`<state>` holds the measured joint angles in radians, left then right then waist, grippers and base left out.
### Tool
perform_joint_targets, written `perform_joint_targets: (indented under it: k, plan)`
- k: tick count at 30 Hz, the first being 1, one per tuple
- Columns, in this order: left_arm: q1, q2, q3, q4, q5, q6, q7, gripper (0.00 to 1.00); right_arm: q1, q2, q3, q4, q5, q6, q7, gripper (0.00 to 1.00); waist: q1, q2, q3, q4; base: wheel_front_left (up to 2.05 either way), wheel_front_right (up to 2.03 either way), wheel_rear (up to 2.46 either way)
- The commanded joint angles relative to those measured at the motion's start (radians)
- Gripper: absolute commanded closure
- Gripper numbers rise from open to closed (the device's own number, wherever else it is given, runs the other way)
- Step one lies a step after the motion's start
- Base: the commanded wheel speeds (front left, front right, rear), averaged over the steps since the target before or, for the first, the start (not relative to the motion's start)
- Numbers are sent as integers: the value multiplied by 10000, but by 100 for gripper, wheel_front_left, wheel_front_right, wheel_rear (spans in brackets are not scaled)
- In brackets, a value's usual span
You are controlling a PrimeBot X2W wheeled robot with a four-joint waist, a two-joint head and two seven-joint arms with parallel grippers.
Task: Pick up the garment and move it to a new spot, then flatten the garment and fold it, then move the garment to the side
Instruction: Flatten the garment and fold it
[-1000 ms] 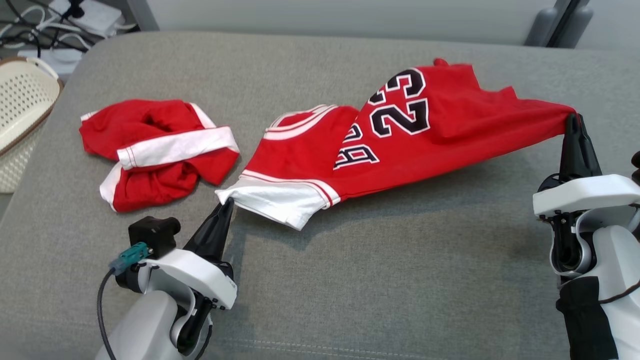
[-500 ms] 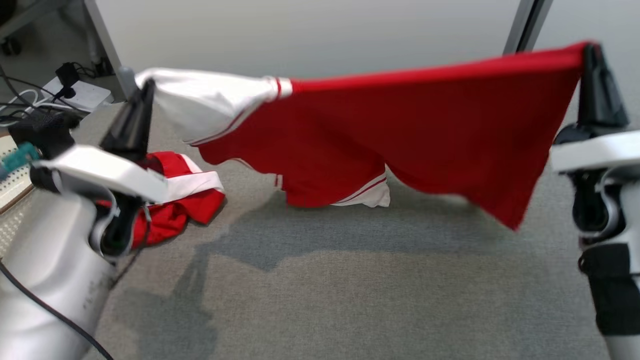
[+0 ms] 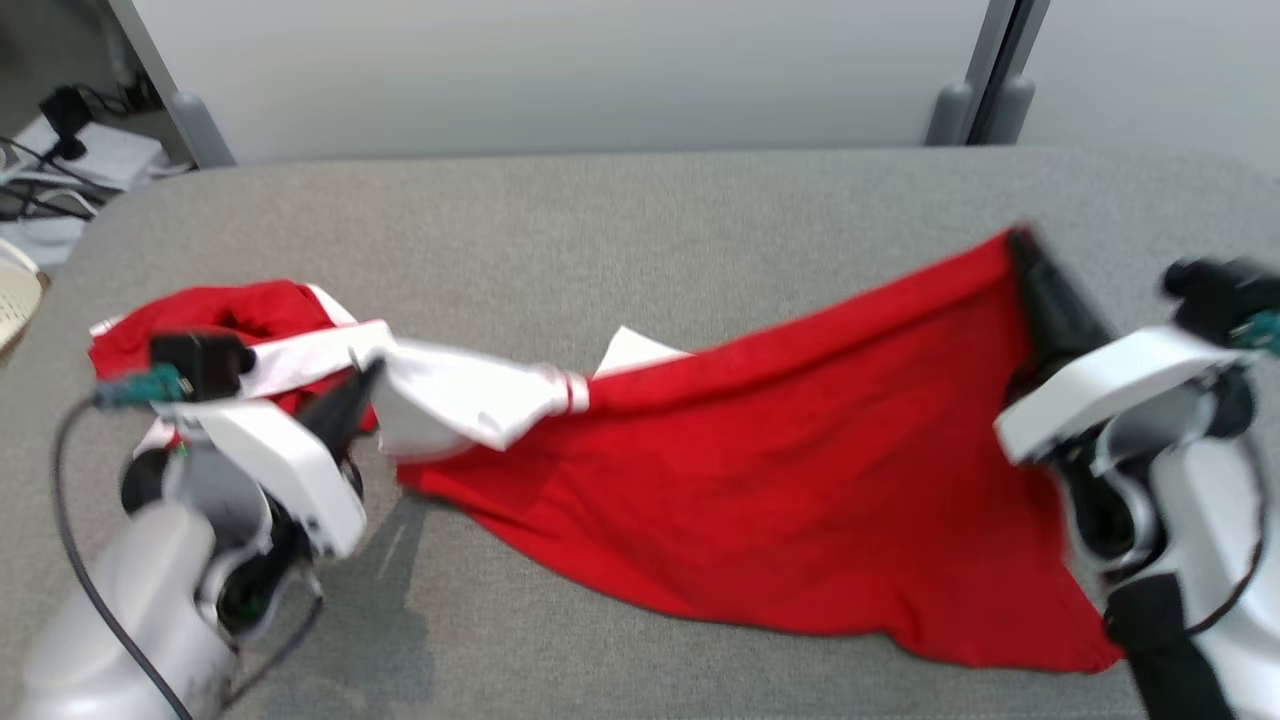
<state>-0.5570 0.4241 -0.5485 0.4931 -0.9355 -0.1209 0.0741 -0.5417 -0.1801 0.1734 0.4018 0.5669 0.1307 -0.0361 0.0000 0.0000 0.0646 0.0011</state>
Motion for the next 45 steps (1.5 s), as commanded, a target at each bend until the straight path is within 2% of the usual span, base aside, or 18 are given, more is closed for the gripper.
perform_joint_targets:
  k: [1,4,6,9,11,14,15,17,20,25,29,30,34,38,45]
  plan:
    - [-120,360,265,-121,-269,4,199,100,40,162,356,-147,-23,0,234,100,0,0,680,-64,0,0,0]
    - [179,176,4,159,-913,-58,892,100,-99,479,878,287,-267,0,855,100,0,0,1514,-150,0,0,0]
    - [-99,116,-51,467,-1452,-80,1611,100,-785,701,1155,656,-515,0,1282,100,0,0,2098,-248,0,0,0]
    - [-1419,242,-58,857,-1967,-91,2688,100,-2704,1038,574,1633,-650,0,1751,100,0,0,2974,-414,0,0,0]
    - [-3161,623,140,851,-1457,-93,2181,100,-4546,1129,-268,2287,-1342,0,1434,100,0,0,3465,-500,0,0,0]
    - [-6146,791,1393,717,-1097,-95,-216,100,-7207,1231,-2245,2634,-2112,0,-11,100,0,0,3842,-631,0,0,0]
    - [-6850,733,1669,636,-1153,-95,-776,100,-7807,1252,-2561,2728,-2351,0,-356,100,0,0,3838,-668,0,0,0]
    - [-7693,846,1426,253,-931,-96,-1342,100,-8484,1277,-2908,2980,-2589,0,-636,100,0,0,3767,-759,0,0,0]
    - [-7890,957,1139,51,-1048,-96,-1673,100,-8645,1288,-3190,3140,-2535,0,-828,100,0,0,3668,-830,0,0,0]
    - [-6940,1437,612,95,-2090,-96,-1943,100,-7975,1295,-3326,3141,-2257,0,-718,100,0,0,4059,-1005,0,0,0]
    - [-5444,1790,307,546,-2821,-97,-2557,100,-6774,1297,-2750,2770,-1219,0,-689,100,0,0,4519,-1111,0,0,0]
    - [-4635,1844,7,662,-3025,-97,-2854,100,-5988,1297,-2465,2623,-683,0,-788,100,0,0,4627,-1142,0,0,0]
    - [-3064,1491,-407,721,-3676,-97,-3216,100,-4354,1298,-2425,2307,117,0,-1317,100,0,0,4489,-1070,0,0,0]
    - [-2017,1127,-556,723,-3894,-97,-3341,100,-3179,1223,-2561,2130,381,0,-1570,100,0,0,4024,-936,0,0,0]
    - [-584,55,456,608,-3010,-97,-3356,100,-1521,861,-2493,2003,1054,0,-1603,100,0,0,2643,-583,0,0,0]
